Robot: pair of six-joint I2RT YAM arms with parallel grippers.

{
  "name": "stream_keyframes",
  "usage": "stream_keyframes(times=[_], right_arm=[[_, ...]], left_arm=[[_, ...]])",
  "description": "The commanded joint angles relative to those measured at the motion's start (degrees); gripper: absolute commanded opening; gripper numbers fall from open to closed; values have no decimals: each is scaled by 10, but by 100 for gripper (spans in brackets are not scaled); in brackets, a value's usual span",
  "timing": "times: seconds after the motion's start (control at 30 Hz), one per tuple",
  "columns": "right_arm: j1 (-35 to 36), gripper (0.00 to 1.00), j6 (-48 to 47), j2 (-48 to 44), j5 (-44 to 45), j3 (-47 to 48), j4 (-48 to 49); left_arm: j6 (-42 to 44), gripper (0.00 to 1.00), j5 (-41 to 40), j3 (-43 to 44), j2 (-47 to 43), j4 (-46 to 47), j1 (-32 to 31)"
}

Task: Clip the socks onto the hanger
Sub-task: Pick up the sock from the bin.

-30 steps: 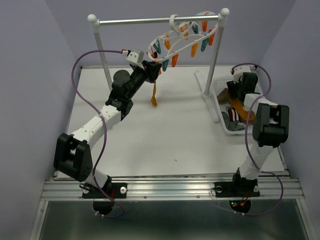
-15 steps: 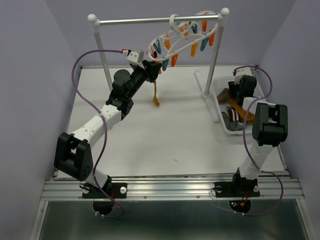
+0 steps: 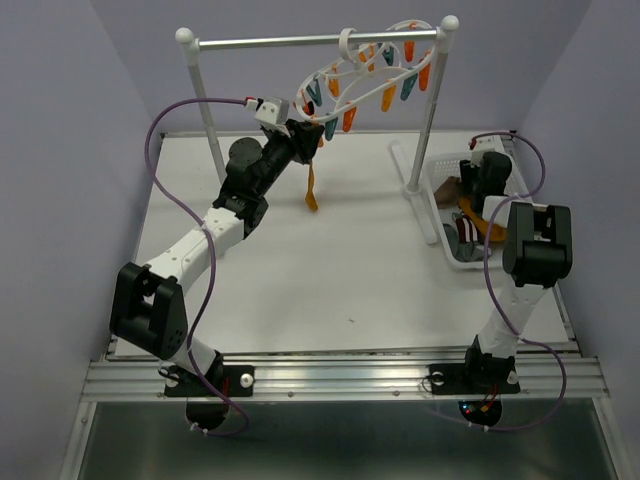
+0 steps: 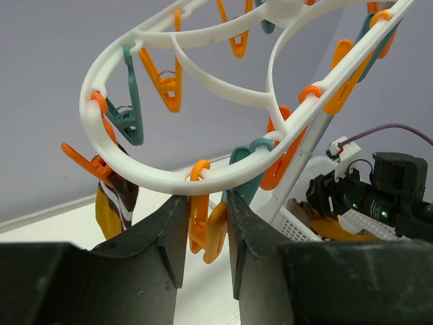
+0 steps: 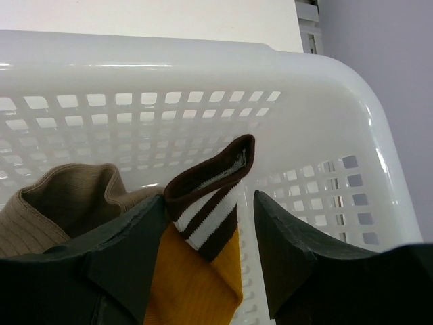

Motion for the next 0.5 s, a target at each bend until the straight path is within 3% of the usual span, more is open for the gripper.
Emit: stream_keyframes(times=[0.0,0.47], right_arm=[[-2,61,12,6,-9,-5,41],[-8,63,29,27,35,-11,75]], left_arm=[[11,0,-1,22,2,1,2],[14,0,-2,22,5,1,2]])
